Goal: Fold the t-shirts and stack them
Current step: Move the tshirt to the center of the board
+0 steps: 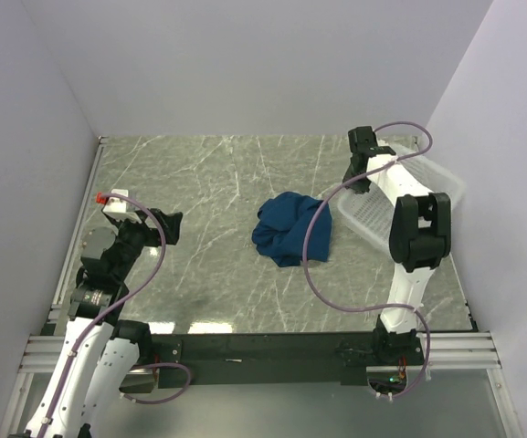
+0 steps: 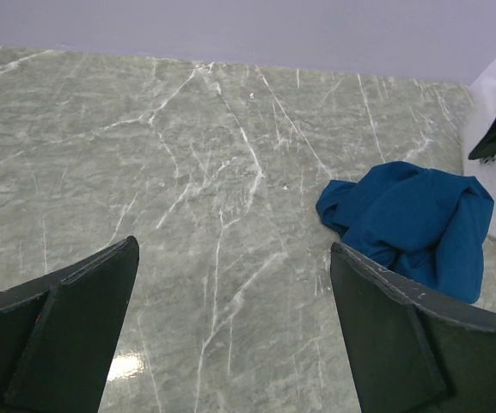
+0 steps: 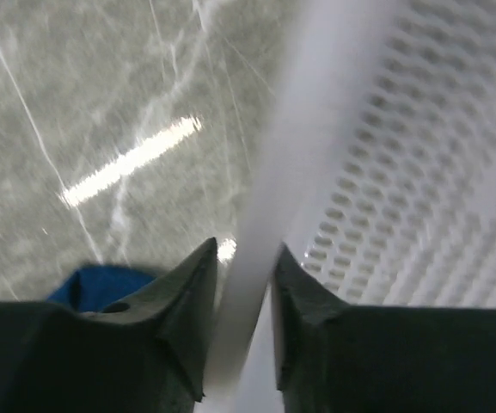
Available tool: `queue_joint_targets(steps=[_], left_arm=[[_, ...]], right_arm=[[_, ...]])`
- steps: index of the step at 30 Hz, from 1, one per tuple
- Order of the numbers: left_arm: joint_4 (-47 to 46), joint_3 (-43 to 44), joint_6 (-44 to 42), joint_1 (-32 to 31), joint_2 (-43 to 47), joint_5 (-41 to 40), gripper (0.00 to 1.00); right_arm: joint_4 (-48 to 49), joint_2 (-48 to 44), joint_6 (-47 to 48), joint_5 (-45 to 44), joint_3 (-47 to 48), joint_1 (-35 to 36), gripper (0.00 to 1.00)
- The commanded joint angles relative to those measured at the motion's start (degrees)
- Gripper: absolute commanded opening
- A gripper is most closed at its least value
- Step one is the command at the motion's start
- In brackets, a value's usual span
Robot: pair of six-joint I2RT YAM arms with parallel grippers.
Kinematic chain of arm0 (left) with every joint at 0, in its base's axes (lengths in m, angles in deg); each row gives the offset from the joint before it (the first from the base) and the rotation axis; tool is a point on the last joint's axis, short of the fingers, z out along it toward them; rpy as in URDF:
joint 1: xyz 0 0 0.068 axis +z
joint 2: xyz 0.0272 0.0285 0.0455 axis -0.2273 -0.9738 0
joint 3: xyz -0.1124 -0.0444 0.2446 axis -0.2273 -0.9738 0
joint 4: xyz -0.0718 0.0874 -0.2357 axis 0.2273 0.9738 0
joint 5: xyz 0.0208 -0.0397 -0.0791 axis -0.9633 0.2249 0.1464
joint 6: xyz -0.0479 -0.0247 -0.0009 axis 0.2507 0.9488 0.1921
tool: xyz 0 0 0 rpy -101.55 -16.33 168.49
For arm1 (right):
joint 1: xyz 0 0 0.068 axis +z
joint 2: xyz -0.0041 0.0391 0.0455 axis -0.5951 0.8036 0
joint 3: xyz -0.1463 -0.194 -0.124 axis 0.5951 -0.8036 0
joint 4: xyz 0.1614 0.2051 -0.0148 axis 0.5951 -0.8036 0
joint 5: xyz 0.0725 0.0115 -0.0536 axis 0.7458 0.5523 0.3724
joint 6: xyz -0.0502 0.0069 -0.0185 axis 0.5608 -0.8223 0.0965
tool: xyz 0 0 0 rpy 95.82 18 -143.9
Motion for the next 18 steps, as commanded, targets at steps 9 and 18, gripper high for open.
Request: queue_joint_targets(steps=[9,18], left_arm=[[-2.62,0.10,-0.85,-0.25,1.15,1.10,0.99],[-2.80,0.10,-0.85,-0.25,1.07,1.63,0.99]], right_arm=[[1.04,-4.63,20.37,2.77,3.20,2.55,0.00],[4.19,-0.50,48.68,2.32,4.26,0.36,0.00]])
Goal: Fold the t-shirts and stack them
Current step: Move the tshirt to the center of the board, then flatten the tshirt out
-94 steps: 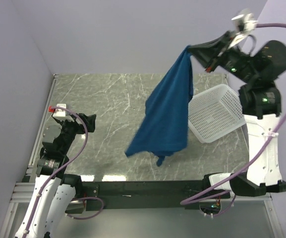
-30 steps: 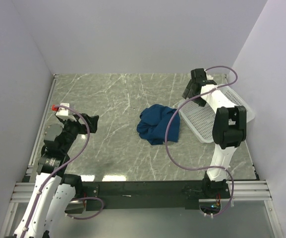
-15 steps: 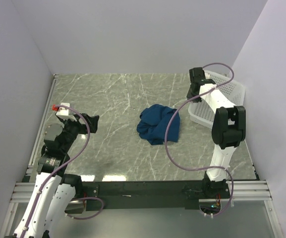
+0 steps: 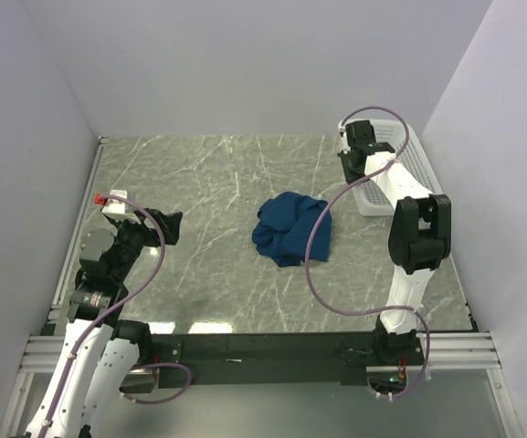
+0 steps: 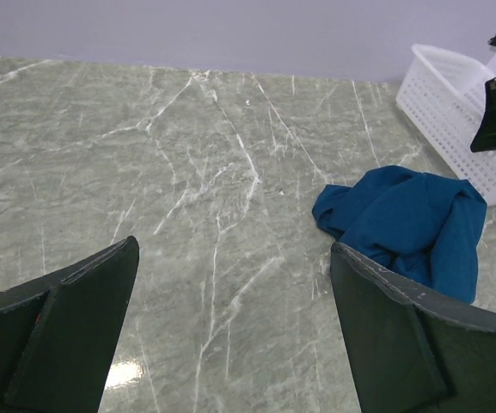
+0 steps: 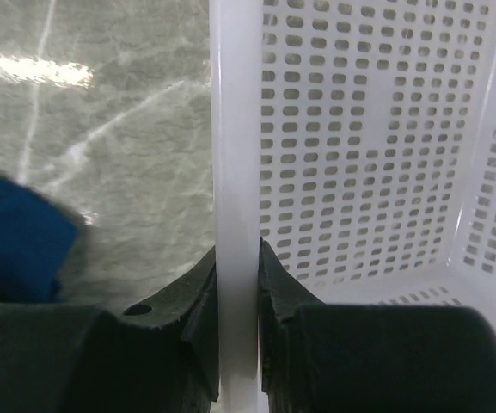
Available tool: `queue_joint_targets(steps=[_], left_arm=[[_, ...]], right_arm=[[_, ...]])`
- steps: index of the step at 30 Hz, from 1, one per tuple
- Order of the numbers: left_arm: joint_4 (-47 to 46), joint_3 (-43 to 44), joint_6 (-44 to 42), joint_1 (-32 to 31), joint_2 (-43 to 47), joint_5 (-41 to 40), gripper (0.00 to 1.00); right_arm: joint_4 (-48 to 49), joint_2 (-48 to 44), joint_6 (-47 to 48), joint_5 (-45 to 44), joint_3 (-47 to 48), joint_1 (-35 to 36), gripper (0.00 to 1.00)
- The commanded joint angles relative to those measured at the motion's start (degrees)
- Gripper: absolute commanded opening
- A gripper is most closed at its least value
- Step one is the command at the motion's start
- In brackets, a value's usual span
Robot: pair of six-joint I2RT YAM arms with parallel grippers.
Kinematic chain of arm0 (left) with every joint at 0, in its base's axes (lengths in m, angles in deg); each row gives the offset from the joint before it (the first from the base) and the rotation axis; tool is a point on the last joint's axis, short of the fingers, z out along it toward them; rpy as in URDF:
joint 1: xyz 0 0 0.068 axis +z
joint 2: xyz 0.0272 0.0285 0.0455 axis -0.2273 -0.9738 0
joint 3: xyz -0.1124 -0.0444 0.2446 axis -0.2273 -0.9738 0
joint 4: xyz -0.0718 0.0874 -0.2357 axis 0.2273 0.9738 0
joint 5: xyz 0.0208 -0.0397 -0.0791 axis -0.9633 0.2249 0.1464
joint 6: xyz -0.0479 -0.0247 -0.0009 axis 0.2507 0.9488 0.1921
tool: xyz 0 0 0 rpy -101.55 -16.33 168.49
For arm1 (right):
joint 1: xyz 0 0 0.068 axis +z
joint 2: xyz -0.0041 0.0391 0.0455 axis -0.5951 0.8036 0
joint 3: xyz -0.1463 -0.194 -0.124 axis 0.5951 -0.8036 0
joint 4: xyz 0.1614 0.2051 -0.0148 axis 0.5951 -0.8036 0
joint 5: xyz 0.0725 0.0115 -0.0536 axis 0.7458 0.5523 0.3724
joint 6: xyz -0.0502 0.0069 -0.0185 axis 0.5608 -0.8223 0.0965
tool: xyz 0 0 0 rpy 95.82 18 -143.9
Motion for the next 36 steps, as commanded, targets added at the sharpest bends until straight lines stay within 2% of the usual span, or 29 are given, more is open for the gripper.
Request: queue_joint_targets(steps=[1,5,9,12,16,18,19,20,23,26,28,30,32,33,34,36], left_arm=[[-2.30,0.10,-0.83,-0.25,0.17,1.33,0.99],[-2.03,0.19,-0.91,-0.34,-0.01,0.98,0.99],[-2.03,0.10,-1.00,-0.34,-0.01,0.89,0.99],[-1.95,0.10,-1.00,-0.34,-0.27,0.89,0.99],[-2.21,0.10,-1.00,-0.34,-0.27,1.33,0.99],[-2.38,0.01,-0.92,-0.34,-0.45,1.85,0.99],[-2.56,0.01,-0.91,-0.34,-0.45,2.11,0.99],[-2.65,-0.08,-0.83,-0.34,-0.54,2.47,0.99],[-4.75,-0.78,-0.39,-0.34,-1.23,7.81,0.99],[-9.83,-1.83,2.77,-0.43,-5.34,18.18,0.99],[-10.99,-1.05,6.72,-1.48,-9.39,23.20,0.99],[-9.60,1.84,8.49,-6.38,-16.42,20.68,0.94],[-8.54,4.22,8.49,-11.65,-22.75,16.47,0.92],[-8.54,6.84,8.75,-17.51,-24.86,13.75,0.92],[-8.54,8.34,9.10,-20.35,-26.97,8.76,0.92],[-6.43,13.77,9.19,-28.24,-34.17,4.60,0.90]], right_arm=[[3.88,3.09,12.71,-0.18,3.39,-2.59,0.00],[0.90,8.72,13.69,-0.26,13.13,-4.62,0.00],[-0.06,13.20,13.52,-1.50,18.59,-5.59,0.00],[-0.42,14.79,12.20,-1.93,20.80,-5.86,0.00],[1.07,13.74,10.79,-4.22,18.79,-5.95,0.00],[1.60,13.48,10.09,-5.80,18.08,-5.95,0.09],[1.77,13.04,10.00,-6.06,17.29,-6.03,0.18],[1.86,12.69,10.00,-6.50,16.85,-6.03,0.42],[3.96,7.52,11.05,-4.41,12.64,-5.95,0.73],[8.52,-4.60,12.63,0.51,4.21,-5.86,0.81],[8.72,-13.62,14.39,7.88,-0.61,-5.86,0.82],[7.58,-21.92,16.14,18.42,-4.16,-5.86,0.83],[5.57,-27.28,18.95,29.38,-10.90,-5.86,0.83],[4.08,-32.18,22.45,34.92,-13.36,-5.86,0.82],[2.49,-34.49,24.48,48.29,-18.26,-5.94,0.82],[-0.85,-40.97,29.22,59.79,-24.00,-5.95,0.81]])
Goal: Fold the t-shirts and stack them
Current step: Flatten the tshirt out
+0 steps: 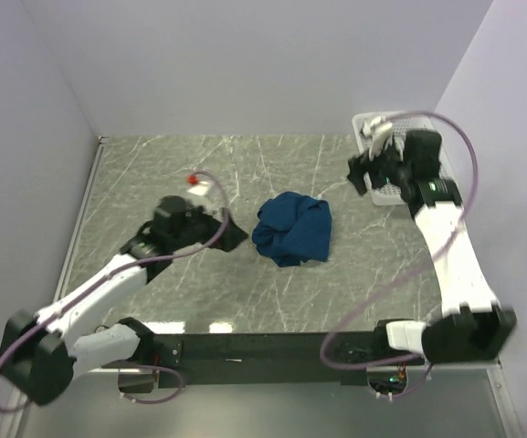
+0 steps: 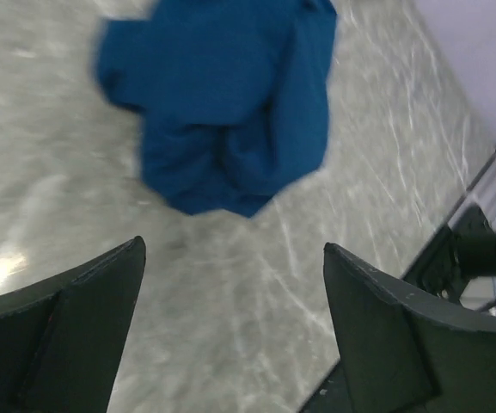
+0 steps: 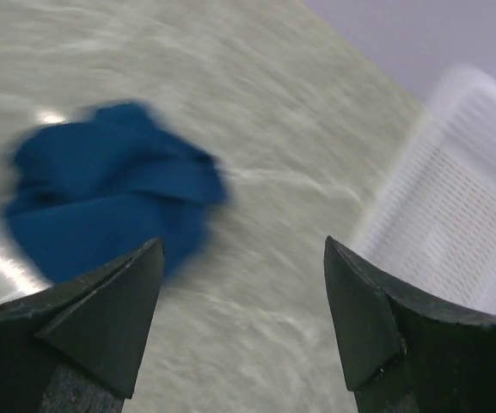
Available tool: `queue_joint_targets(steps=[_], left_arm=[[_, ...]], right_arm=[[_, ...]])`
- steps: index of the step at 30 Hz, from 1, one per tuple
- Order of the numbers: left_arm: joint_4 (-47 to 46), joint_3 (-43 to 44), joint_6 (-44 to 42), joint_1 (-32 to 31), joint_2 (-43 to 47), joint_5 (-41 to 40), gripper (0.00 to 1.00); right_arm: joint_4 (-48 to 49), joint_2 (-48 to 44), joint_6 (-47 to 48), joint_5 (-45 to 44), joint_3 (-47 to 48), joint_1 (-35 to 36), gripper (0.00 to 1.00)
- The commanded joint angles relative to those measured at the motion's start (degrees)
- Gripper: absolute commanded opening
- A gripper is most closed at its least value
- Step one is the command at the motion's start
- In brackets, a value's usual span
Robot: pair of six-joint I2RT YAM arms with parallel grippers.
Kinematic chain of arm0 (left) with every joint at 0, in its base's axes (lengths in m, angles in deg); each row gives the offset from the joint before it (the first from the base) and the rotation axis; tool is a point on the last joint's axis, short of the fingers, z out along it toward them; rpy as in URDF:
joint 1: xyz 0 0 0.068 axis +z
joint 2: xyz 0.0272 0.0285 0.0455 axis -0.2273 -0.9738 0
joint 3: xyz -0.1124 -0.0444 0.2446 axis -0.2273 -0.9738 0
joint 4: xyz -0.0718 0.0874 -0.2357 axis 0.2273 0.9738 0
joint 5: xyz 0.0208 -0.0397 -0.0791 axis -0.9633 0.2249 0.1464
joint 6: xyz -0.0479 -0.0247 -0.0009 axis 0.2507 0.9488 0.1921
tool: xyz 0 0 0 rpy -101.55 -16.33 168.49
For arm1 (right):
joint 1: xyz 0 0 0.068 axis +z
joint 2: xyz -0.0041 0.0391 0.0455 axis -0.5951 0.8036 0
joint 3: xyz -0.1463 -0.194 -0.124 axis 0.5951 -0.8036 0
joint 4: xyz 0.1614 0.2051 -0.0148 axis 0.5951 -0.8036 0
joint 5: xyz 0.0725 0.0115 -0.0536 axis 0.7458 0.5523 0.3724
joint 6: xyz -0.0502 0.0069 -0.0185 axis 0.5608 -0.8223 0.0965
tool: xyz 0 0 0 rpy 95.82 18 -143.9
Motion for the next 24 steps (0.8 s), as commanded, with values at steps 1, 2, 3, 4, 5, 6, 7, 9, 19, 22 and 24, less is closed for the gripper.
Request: queue_joint_targets(steps=[1,2,3,4,5,6,7,9,19,22,24], left_arm=[[0.13,10.06,2.17,-10.62,-10.13,-11.62,0.88],[1.00,12.43,2.44,-12.47,-13.23,-13.15,0.84],[1.62,17.33,2.96,-15.88,-16.13,-15.16,0.82],[3.37,19.81,3.23,-17.39,-19.21,-17.36,0.81],[4.17,22.45,3.49,-18.71,-24.98,-21.03,0.81],[4.96,27.26,3.41,-20.64,-27.91,-21.94,0.81],[6.45,29.83,3.50,-21.27,-30.72,-22.82,0.80],[8.21,37.22,3.50,-22.59,-38.81,-25.11,0.76],[24.03,64.39,0.16,-24.35,-62.82,-28.10,0.41],[23.34,66.33,-1.07,-24.70,-60.30,-28.01,0.01],[21.06,67.38,-2.12,-25.23,-57.22,-27.75,0.01]], right_arm=[[-6.72,-6.82,9.75,33.98,-13.05,0.00,0.81],[-4.37,-8.76,8.89,36.75,-15.80,0.00,0.80],[-2.35,-12.43,4.79,37.48,-18.35,0.00,0.80],[-0.24,-14.21,2.66,37.40,-22.72,-0.44,0.80],[3.26,-16.05,0.99,35.13,-24.51,-0.96,0.80],[4.69,-19.12,-1.38,33.28,-25.83,-1.84,0.80],[5.92,-20.10,-2.88,31.09,-27.32,-3.93,0.81],[6.55,-21.16,-5.00,30.27,-28.04,-8.77,0.81],[4.53,-19.59,-7.12,37.75,-27.95,-20.83,0.78],[4.27,-20.03,-7.12,37.83,-27.95,-21.27,0.78],[4.53,-20.64,-7.38,38.10,-27.95,-21.53,0.78]])
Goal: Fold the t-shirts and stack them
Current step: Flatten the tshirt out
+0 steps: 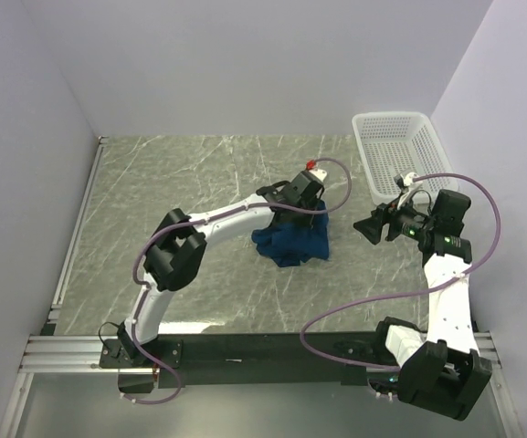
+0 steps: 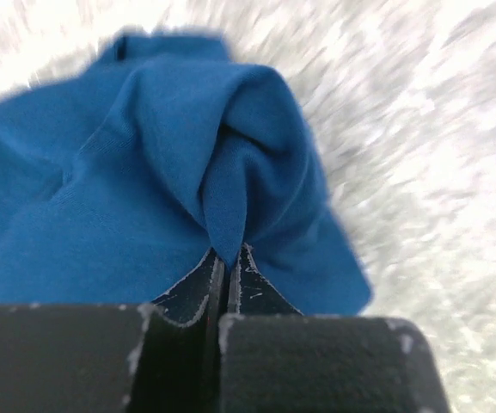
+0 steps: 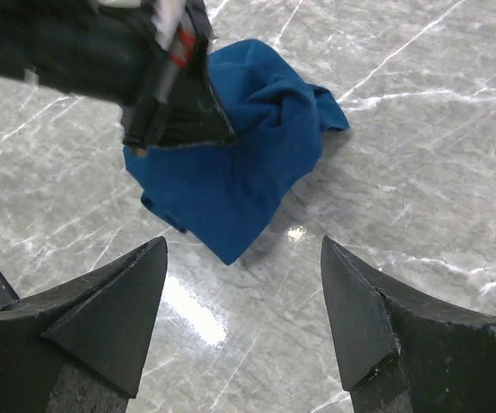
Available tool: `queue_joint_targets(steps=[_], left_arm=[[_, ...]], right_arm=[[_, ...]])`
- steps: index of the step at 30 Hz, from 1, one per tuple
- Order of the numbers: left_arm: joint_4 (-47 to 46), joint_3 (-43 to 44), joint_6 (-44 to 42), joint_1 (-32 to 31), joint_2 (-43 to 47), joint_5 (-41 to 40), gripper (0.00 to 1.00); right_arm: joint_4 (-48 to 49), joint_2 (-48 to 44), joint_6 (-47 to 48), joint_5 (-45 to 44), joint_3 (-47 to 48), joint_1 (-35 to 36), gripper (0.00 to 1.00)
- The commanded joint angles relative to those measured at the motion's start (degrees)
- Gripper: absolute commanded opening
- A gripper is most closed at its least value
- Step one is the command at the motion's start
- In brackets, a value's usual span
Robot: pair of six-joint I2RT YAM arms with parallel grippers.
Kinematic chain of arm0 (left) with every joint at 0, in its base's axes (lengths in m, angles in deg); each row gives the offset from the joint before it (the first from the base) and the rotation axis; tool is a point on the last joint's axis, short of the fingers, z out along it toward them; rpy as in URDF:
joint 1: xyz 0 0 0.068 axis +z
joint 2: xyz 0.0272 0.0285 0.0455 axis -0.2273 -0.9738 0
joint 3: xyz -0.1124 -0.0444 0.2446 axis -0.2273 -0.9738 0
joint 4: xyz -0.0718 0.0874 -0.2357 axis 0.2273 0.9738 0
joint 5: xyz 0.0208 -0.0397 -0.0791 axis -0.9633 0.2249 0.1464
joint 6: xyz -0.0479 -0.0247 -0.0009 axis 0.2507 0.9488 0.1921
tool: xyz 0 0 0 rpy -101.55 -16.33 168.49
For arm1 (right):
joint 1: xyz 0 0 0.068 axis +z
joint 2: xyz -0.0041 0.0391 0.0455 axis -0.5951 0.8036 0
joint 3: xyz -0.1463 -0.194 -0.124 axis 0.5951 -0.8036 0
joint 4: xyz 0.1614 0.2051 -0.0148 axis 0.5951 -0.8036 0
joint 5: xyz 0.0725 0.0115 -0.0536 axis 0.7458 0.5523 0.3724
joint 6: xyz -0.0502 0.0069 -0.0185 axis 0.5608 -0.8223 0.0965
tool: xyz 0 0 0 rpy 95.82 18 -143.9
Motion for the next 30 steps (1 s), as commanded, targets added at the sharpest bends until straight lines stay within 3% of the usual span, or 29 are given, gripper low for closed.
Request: queue_joint_targets(steps=[1,9,13,16,18,20,23,26,28,29,30], left_arm=[[-2.38,5.99,-2.06,-1.08,9.86,-0.87,0.01],[-7.12,22.85,0.57,-0.99,20.25,14.48,0.00],[-14.40,19.99,4.43,-0.90,29.36,17.24,0.00],[-21.61,7.53,8.56,0.41,39.89,15.50,0.00],[-26.35,-6.00,14.35,3.74,45.81,13.65,0.01],[-26.64,-14.70,20.57,7.60,53.98,11.97,0.01],[-27.95,-38.29,27.27,19.01,62.52,16.52,0.01],[-26.82,-50.04,26.68,21.50,66.75,17.25,0.02],[-26.81,-61.55,28.51,21.86,67.72,17.41,0.13],[-27.43,-68.64,31.40,22.03,67.81,18.81,0.45],[-27.17,-71.32,32.90,22.04,67.81,18.74,0.61]], right_arm=[[0.35,-1.23,-0.63,2.49,1.95,-0.70,0.78],[0.97,-1.76,-1.86,1.53,1.86,-2.11,0.78],[1.58,-2.29,-2.74,1.26,1.68,-3.69,0.77],[1.32,-2.64,-2.65,1.97,1.77,-5.01,0.77],[1.06,-2.64,-2.56,2.05,1.86,-5.27,0.77],[0.62,-2.55,-1.95,2.14,1.95,-5.45,0.77],[-0.26,-2.03,-0.90,2.14,2.21,-5.54,0.77],[-1.84,-1.59,0.59,2.23,2.65,-5.54,0.77],[-3.24,-1.06,2.00,2.40,3.26,-5.62,0.77],[-4.64,-0.71,3.31,2.49,3.44,-5.54,0.77],[-4.92,-0.45,3.68,2.49,3.79,-5.62,0.77]])
